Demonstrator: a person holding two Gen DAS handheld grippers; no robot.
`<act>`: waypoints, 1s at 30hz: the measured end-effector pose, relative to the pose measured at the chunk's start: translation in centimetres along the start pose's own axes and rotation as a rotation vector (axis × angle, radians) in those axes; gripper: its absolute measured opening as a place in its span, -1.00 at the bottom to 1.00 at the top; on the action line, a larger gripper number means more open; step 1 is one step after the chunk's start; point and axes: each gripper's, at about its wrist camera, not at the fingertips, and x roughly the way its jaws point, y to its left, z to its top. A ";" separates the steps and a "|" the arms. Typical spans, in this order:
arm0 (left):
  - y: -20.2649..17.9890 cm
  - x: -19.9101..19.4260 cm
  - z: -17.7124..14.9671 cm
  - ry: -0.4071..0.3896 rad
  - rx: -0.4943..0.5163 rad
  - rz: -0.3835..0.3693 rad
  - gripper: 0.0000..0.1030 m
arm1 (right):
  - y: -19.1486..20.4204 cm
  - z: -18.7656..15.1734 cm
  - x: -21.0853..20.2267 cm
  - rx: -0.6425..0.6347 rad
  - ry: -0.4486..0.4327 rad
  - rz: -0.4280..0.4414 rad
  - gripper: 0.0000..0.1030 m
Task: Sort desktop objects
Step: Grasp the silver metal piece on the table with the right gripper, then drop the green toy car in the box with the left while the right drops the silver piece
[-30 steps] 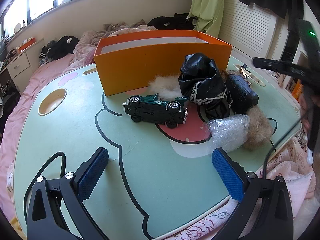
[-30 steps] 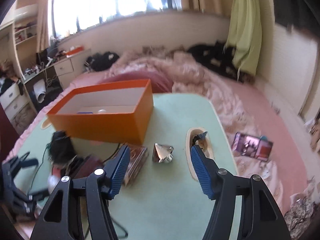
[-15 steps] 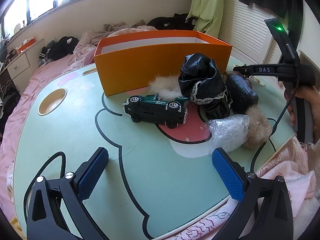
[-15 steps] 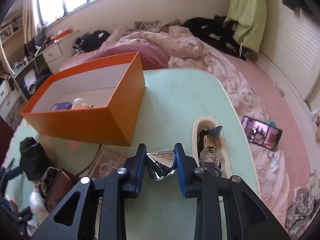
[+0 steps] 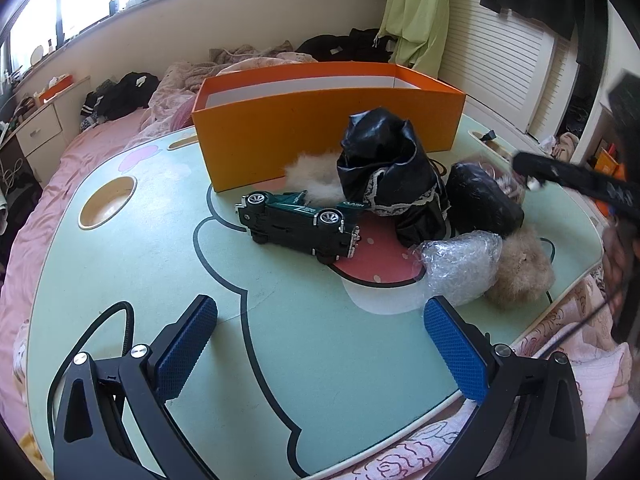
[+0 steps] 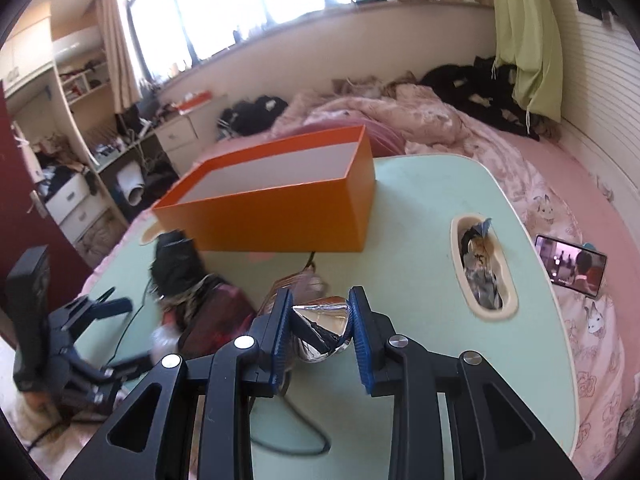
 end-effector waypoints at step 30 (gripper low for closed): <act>0.9 3.9 5.2 0.097 -0.007 -0.002 0.43 | 2.7 -4.2 0.4 -0.074 -0.015 -0.018 -0.47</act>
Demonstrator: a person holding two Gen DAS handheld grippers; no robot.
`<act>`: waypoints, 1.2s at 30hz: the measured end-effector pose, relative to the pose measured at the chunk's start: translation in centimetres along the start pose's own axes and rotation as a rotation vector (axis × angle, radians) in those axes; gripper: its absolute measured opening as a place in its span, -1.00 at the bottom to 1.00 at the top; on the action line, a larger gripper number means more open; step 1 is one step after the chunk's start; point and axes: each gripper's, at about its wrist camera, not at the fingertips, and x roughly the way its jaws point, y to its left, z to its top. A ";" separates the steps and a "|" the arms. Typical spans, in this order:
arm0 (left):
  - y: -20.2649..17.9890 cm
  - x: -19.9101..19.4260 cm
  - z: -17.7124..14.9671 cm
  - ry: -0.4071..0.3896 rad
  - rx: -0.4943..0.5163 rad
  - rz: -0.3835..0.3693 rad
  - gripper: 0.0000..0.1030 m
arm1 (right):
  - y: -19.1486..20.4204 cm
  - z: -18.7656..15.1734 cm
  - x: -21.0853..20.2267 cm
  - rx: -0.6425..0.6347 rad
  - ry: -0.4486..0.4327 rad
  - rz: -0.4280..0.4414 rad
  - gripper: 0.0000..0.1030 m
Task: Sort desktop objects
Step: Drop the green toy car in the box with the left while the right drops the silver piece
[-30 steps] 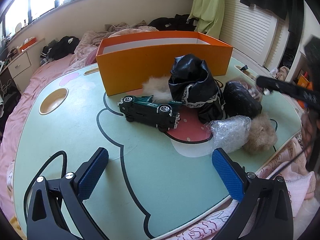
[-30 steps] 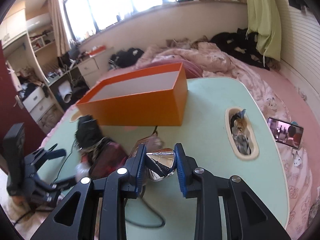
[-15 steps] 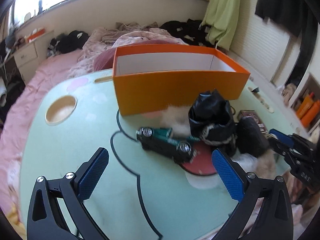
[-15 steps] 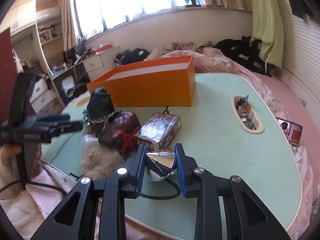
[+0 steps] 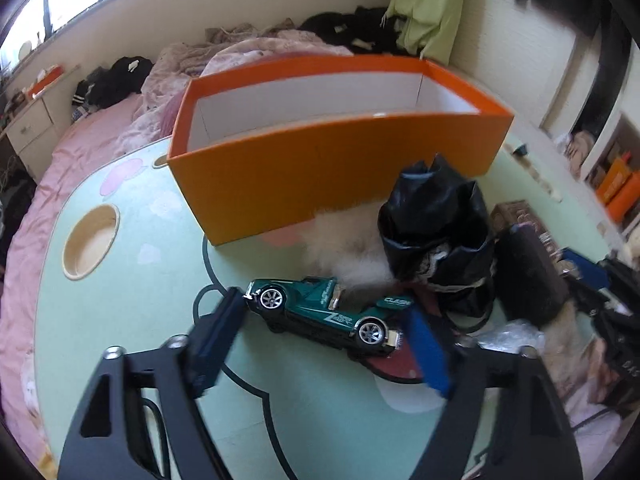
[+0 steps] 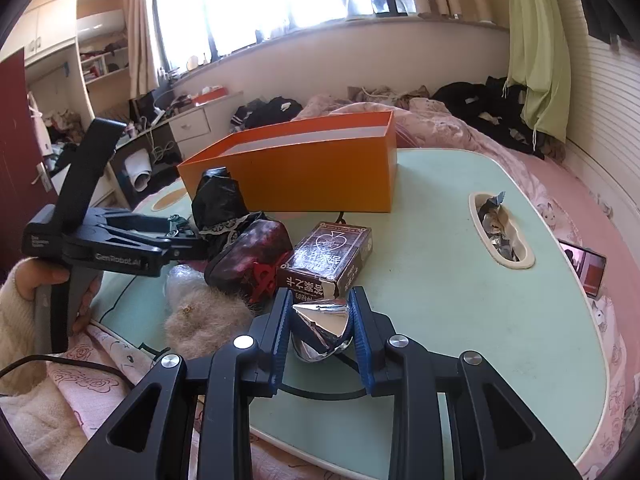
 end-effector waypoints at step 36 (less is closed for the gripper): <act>2.4 0.0 10.3 -0.152 -0.104 -0.034 0.43 | -0.9 15.5 10.4 0.044 0.121 0.048 -0.43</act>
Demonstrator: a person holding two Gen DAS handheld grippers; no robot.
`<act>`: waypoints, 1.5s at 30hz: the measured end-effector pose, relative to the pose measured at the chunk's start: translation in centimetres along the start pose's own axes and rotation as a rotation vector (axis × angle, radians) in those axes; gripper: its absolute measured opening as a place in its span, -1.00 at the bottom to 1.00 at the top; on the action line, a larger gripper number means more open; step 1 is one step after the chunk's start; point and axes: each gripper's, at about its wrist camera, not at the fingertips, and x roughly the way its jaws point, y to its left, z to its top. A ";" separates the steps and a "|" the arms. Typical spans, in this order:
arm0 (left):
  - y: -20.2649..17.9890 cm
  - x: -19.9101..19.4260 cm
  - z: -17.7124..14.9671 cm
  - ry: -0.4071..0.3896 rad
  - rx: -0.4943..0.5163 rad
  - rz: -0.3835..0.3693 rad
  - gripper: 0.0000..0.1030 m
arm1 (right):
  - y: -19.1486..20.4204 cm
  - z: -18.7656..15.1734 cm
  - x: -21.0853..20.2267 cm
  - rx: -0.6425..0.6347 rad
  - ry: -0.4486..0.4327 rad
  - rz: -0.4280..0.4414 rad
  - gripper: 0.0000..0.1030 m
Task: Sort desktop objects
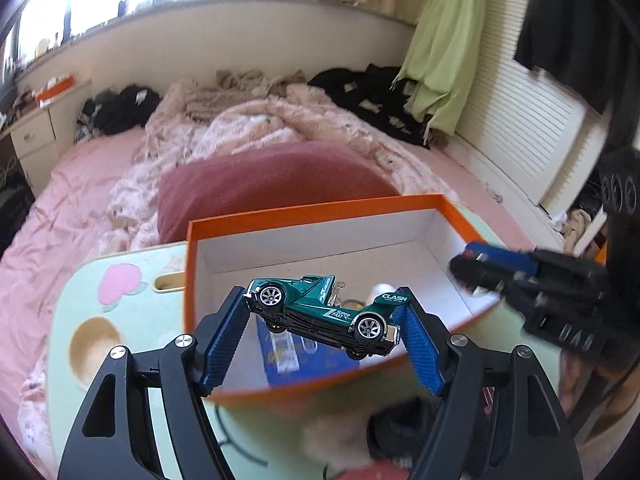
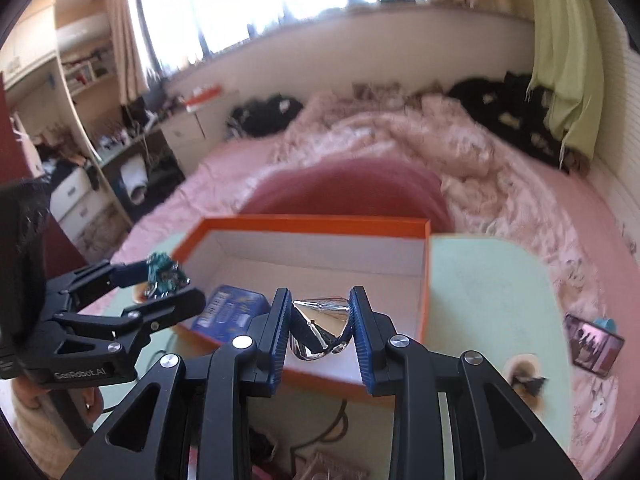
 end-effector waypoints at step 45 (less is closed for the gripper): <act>-2.7 -5.0 -15.0 0.071 0.127 0.033 1.00 | 1.4 -18.2 -9.0 -0.093 -0.157 -0.278 0.99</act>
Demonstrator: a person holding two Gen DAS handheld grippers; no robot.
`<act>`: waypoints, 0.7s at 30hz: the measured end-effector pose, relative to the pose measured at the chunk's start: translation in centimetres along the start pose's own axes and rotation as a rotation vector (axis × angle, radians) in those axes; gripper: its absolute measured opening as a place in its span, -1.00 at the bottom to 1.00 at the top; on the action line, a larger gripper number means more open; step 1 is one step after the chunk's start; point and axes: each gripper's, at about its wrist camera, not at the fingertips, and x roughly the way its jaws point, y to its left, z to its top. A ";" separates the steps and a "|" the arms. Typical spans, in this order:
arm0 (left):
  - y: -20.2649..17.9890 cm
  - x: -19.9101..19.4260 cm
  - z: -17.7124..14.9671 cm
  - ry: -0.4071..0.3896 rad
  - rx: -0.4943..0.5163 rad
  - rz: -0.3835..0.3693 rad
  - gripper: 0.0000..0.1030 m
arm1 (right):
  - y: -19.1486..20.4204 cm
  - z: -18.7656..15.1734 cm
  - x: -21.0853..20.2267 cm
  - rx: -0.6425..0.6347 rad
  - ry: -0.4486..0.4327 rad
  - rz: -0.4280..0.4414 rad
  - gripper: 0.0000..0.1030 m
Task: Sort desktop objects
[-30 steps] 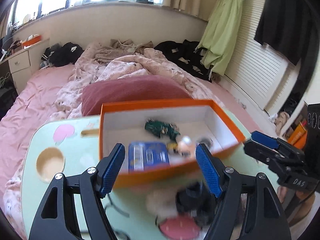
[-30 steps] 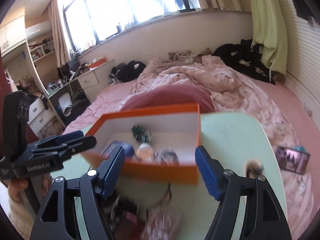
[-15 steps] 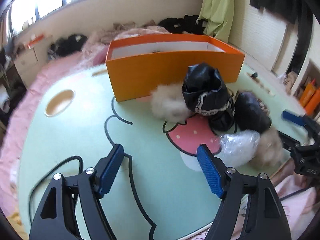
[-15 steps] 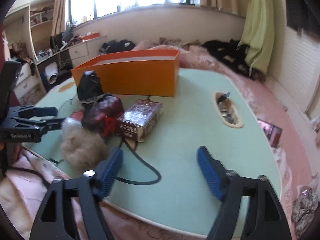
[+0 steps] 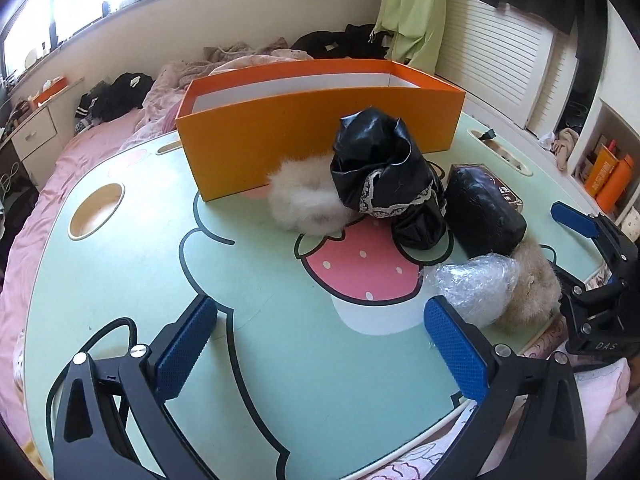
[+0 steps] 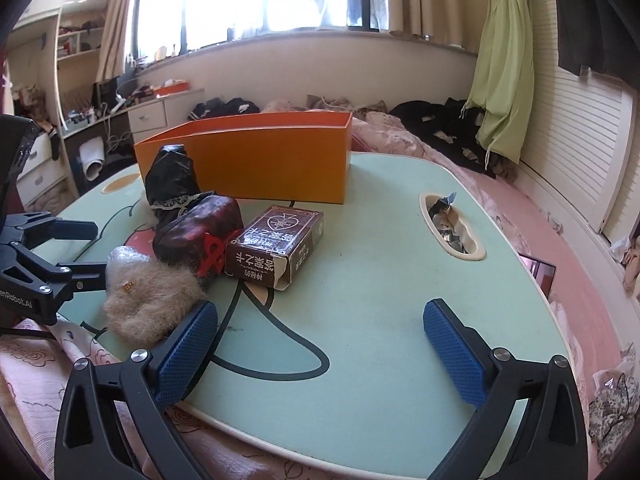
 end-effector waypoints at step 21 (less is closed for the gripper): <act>0.0 0.3 0.0 -0.004 0.002 -0.002 1.00 | 0.3 -0.1 -0.2 -0.007 -0.033 0.016 0.99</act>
